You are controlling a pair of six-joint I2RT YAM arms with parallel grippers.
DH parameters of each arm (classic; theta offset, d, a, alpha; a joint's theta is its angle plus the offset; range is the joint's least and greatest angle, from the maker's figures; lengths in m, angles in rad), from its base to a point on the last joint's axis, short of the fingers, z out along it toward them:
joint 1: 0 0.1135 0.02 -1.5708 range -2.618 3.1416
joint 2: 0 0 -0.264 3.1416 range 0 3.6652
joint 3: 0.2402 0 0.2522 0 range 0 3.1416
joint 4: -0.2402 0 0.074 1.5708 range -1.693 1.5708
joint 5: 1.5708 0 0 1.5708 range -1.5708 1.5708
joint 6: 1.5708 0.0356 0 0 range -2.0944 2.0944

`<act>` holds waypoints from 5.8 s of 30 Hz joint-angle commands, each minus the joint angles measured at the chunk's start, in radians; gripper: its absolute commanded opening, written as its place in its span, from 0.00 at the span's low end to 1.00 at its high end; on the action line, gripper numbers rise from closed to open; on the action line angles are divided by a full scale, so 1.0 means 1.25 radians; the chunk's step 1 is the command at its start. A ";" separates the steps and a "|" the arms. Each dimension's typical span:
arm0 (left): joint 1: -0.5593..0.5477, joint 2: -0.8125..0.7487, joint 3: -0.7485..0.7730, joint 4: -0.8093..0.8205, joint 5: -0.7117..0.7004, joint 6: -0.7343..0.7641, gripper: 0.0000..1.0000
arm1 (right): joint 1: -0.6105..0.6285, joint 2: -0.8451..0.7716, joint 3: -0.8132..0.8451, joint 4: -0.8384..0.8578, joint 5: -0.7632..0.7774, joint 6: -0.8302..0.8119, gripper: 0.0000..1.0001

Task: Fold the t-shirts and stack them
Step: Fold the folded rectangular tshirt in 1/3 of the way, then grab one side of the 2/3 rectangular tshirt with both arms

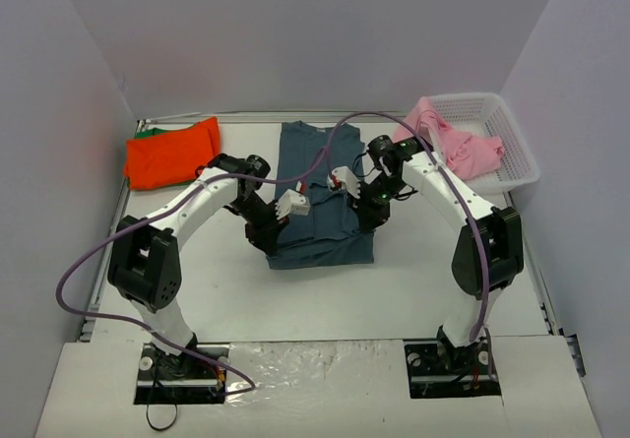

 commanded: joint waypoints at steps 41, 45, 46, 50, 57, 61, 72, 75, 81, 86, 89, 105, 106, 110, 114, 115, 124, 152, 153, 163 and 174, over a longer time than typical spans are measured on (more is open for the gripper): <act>0.082 0.161 0.317 0.097 -0.108 -0.023 0.02 | -0.098 0.261 0.385 0.056 0.078 0.031 0.00; 0.082 0.182 0.338 0.105 -0.116 -0.025 0.02 | -0.105 0.283 0.408 0.059 0.077 0.029 0.00; 0.083 0.187 0.344 0.101 -0.118 -0.025 0.02 | -0.107 0.287 0.412 0.059 0.077 0.028 0.00; 0.082 0.214 0.370 0.102 -0.119 -0.024 0.02 | -0.113 0.308 0.431 0.061 0.078 0.025 0.00; 0.082 0.254 0.405 0.112 -0.130 -0.024 0.02 | -0.124 0.345 0.457 0.065 0.076 0.017 0.00; 0.083 0.269 0.418 0.121 -0.127 -0.025 0.02 | -0.128 0.359 0.465 0.071 0.073 0.015 0.00; 0.086 0.317 0.446 0.144 -0.132 -0.025 0.02 | -0.130 0.412 0.497 0.081 0.073 0.014 0.00; 0.088 0.330 0.451 0.147 -0.134 -0.023 0.02 | -0.130 0.427 0.505 0.082 0.072 0.015 0.00; 0.092 0.352 0.456 0.150 -0.120 -0.012 0.03 | -0.130 0.459 0.525 0.086 0.074 0.017 0.00; 0.092 0.378 0.472 0.158 -0.121 -0.017 0.04 | -0.130 0.478 0.532 0.092 0.079 0.020 0.03; 0.092 0.385 0.476 0.159 -0.125 -0.014 0.08 | -0.130 0.480 0.533 0.096 0.083 0.022 0.09; 0.092 0.289 0.516 0.247 -0.273 -0.034 0.31 | -0.120 0.379 0.499 0.294 0.198 0.154 0.38; 0.092 0.281 0.512 0.252 -0.284 -0.036 0.31 | -0.119 0.372 0.497 0.294 0.202 0.155 0.38; 0.092 0.214 0.438 0.281 -0.293 -0.059 0.31 | -0.114 0.329 0.466 0.294 0.207 0.165 0.38; 0.092 0.156 0.358 0.301 -0.284 -0.085 0.31 | -0.110 0.271 0.417 0.299 0.218 0.177 0.38; 0.092 0.132 0.339 0.302 -0.277 -0.089 0.31 | -0.109 0.259 0.395 0.299 0.214 0.179 0.38; 0.056 -0.082 0.027 0.371 -0.244 -0.091 0.32 | -0.093 0.083 0.152 0.292 0.190 0.181 0.42; -0.162 -0.089 -0.314 0.671 -0.539 -0.120 0.34 | -0.130 -0.016 -0.106 0.279 0.191 0.228 0.44; -0.162 -0.091 -0.311 0.664 -0.535 -0.121 0.34 | -0.131 -0.011 -0.105 0.279 0.193 0.228 0.44; -0.162 -0.110 -0.314 0.631 -0.491 -0.132 0.34 | -0.134 0.022 -0.102 0.281 0.198 0.220 0.44; -0.162 -0.034 -0.324 0.673 -0.508 -0.131 0.34 | -0.136 0.034 -0.092 0.279 0.198 0.220 0.44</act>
